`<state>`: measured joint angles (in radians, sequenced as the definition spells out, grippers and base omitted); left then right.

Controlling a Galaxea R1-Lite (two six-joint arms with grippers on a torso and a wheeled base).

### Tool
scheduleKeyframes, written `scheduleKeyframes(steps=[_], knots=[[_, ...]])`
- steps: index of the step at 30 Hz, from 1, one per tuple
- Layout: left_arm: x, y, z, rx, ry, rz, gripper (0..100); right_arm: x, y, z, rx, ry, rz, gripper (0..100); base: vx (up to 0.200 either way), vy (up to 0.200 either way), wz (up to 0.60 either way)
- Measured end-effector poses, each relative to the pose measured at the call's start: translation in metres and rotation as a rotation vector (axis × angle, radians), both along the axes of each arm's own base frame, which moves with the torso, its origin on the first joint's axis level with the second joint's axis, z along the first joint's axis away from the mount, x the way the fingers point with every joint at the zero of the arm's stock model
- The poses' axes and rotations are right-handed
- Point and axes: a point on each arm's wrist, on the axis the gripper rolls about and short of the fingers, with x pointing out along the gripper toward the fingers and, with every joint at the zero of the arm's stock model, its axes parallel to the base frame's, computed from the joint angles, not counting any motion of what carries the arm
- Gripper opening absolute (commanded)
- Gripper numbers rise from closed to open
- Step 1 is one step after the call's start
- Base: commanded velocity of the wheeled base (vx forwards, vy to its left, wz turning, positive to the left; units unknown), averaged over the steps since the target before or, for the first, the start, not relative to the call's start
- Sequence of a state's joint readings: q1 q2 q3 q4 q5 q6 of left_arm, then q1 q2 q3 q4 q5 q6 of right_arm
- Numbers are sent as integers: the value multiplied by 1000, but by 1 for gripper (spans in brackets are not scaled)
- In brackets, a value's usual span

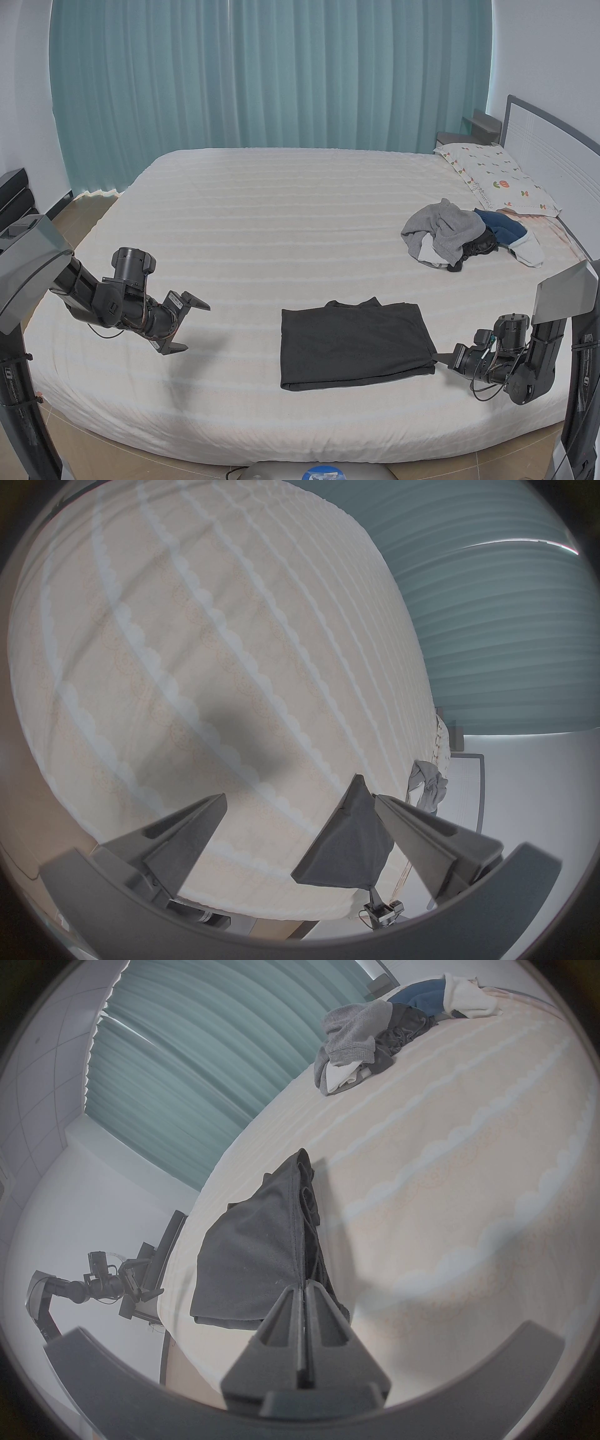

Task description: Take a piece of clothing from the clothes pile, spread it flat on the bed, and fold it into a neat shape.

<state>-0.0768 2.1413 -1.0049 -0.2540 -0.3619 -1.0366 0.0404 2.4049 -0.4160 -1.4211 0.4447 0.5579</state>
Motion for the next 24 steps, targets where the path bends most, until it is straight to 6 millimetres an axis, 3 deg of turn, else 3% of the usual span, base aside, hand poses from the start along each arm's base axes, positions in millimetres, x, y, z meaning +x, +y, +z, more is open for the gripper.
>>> scheduleKeyframes(steps=[4, 5, 24], knots=[[0, 0, 0, 1, -1, 0, 100, -1, -1, 0, -4, 2, 0, 0, 0, 0, 0], [0, 0, 0, 0, -1, 0, 100, -1, -1, 0, -8, 0, 2, 100, 0, 0, 0], [-1, 0, 1, 1, -1, -3, 100, 7, -9, 7, 93, -6, -79, 100, 0, 0, 0]])
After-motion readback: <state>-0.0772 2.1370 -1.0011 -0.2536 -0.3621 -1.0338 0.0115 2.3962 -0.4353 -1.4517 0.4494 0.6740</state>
